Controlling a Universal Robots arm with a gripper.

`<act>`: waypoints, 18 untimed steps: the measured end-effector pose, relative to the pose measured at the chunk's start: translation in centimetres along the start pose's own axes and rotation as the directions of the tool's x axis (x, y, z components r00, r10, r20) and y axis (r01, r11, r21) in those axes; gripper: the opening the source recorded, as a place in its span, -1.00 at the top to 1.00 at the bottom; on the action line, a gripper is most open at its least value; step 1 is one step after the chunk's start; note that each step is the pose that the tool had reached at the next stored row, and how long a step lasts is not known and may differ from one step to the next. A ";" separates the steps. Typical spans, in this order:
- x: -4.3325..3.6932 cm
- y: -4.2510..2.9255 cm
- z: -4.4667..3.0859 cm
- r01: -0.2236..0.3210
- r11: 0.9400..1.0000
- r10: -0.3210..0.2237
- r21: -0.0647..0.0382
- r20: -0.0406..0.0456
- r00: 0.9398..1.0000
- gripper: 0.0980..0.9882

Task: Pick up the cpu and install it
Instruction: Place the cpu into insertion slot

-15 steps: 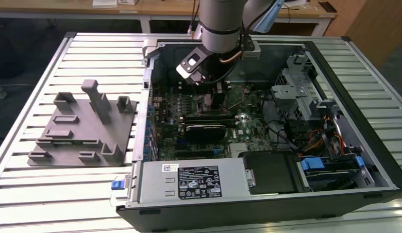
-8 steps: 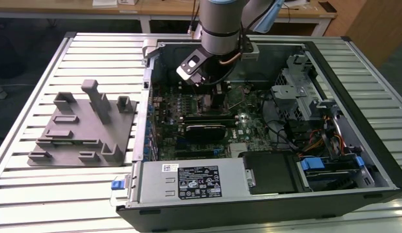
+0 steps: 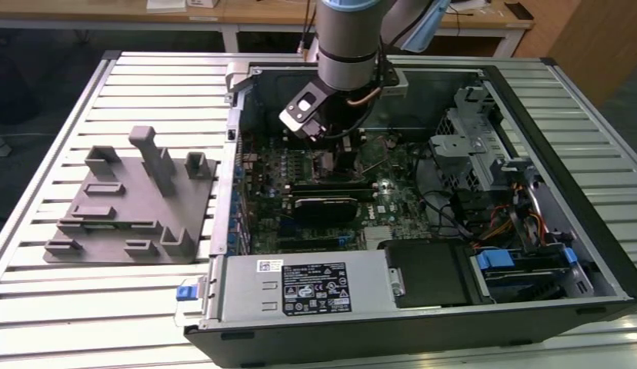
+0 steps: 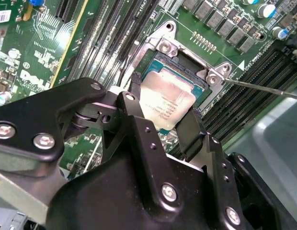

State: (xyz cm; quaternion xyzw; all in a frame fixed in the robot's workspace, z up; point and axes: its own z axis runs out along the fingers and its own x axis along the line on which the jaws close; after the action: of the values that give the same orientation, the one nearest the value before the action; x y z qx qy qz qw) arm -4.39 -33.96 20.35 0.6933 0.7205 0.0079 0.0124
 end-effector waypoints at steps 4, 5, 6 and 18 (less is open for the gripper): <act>0.01 -0.04 0.29 -0.002 1.000 0.002 0.000 0.000 1.000 0.00; 0.02 -0.04 0.36 -0.003 1.000 0.003 0.000 0.000 1.000 0.00; 0.03 -0.05 0.43 -0.005 1.000 0.005 0.000 0.000 1.000 0.00; 0.11 -0.06 0.81 -0.016 1.000 0.016 0.000 0.001 1.000 0.00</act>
State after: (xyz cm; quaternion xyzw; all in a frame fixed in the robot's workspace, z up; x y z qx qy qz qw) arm -4.43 -33.86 19.53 0.6991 0.7148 0.0077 0.0125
